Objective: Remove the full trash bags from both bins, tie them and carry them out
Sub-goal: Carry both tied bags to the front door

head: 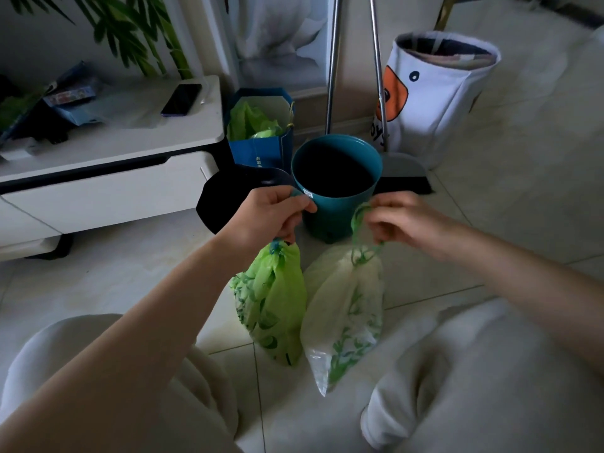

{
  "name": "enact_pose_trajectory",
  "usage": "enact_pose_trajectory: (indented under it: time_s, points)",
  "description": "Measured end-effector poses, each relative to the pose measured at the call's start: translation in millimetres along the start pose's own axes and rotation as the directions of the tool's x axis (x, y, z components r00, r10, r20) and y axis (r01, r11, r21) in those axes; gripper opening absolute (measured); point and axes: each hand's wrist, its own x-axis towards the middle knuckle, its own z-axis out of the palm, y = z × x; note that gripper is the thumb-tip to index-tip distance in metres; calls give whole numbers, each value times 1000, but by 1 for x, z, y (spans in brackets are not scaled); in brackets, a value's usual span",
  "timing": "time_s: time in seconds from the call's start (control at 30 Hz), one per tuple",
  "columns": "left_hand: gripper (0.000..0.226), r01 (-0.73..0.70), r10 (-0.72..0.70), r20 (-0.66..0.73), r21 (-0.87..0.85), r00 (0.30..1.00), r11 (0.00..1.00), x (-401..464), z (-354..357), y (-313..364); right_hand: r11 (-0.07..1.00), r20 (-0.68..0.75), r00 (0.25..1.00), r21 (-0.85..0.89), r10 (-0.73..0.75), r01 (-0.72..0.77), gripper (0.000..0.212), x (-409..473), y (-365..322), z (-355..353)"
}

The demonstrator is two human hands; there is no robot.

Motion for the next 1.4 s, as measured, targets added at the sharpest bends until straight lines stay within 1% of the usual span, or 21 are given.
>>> enact_pose_trajectory:
  time_s: [0.03,0.07,0.13,0.23,0.4,0.57,0.67,0.73,0.8,0.87,0.93,1.03,1.13,1.17,1.2,1.23,1.27,1.3,1.33,1.4]
  points:
    - [19,-7,8,24,-6,1000,1000,3,6,6,996,-25,1000,84,-7,9,13,-3,-6,-6]
    - [20,-12,13,45,-13,999,1000,5,13,12,989,-43,999,143,-17,23,21,-7,-13,-11]
    - [21,-26,27,69,-16,997,1000,9,29,26,981,-83,995,179,-55,69,29,-13,-28,-20]
    - [20,-48,51,101,-32,994,998,16,55,51,972,-135,986,197,-101,127,31,-24,-45,-34]
    - [27,-86,100,122,-114,988,990,34,96,82,969,-278,955,185,-107,162,34,-43,-58,-69]
    - [30,-92,123,158,-188,980,978,55,141,99,957,-410,898,155,-162,244,24,-56,-56,-109]
    - [30,-81,127,202,-223,971,972,70,174,107,957,-454,871,114,-189,268,28,-62,-49,-136]
    - [28,-73,124,241,-210,962,975,87,194,107,962,-484,855,84,-188,259,29,-62,-42,-154]
    - [28,-74,117,274,-160,955,984,109,213,103,975,-517,839,39,-170,221,28,-58,-32,-175]
    - [30,-117,134,299,-73,945,990,132,230,100,981,-493,851,-31,-181,191,25,-50,-26,-198]
    - [32,-153,142,354,3,925,988,157,247,102,982,-460,868,-109,-187,153,18,-36,-25,-224]
    - [29,-155,115,434,59,893,986,196,266,111,980,-445,886,-194,-131,47,28,-11,-32,-264]
    - [29,-133,88,434,74,897,988,227,281,124,992,-411,912,-112,13,-65,22,-1,-36,-295]
    - [29,-133,79,437,95,896,987,233,286,129,990,-407,912,-95,56,-103,25,-3,-38,-302]
    - [29,-129,66,441,115,895,985,237,291,135,983,-413,907,-114,82,-141,27,-6,-42,-309]
    - [29,-113,44,447,130,894,985,240,295,141,967,-438,894,-172,96,-188,27,-11,-47,-315]
    - [29,-88,16,453,140,892,986,241,300,149,944,-474,874,-226,111,-242,25,-18,-54,-321]
    - [29,-69,-9,457,154,889,986,242,305,159,925,-514,846,-236,140,-297,25,-26,-59,-327]
    - [29,-61,-28,462,178,887,982,241,310,170,922,-544,819,-195,183,-335,25,-35,-65,-333]
    - [27,-72,-64,480,259,875,963,237,321,200,923,-562,775,-54,288,-381,28,-57,-78,-343]
